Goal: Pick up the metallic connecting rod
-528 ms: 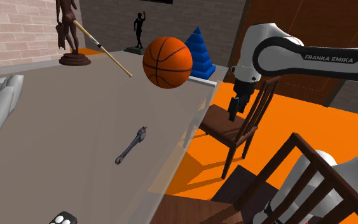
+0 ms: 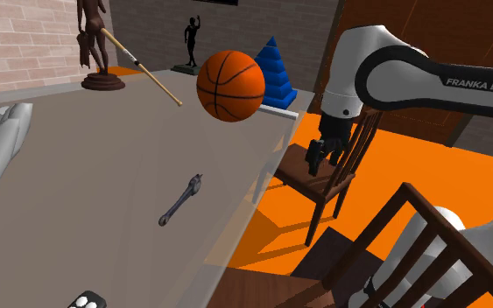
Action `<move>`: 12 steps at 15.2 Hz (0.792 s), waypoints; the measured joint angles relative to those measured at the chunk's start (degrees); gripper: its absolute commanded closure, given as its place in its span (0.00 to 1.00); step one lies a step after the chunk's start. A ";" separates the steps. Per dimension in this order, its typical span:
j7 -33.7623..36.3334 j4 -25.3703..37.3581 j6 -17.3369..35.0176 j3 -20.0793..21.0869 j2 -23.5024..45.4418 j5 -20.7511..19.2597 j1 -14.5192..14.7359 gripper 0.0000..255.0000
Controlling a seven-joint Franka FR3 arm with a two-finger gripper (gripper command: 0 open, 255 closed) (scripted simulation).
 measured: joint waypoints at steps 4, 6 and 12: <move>11.83 2.02 -1.37 6.52 0.15 5.50 -0.20 0.00; 17.70 3.31 -1.53 9.67 0.85 8.05 -0.53 0.00; 35.18 9.03 -1.02 19.15 5.00 14.36 -2.63 0.00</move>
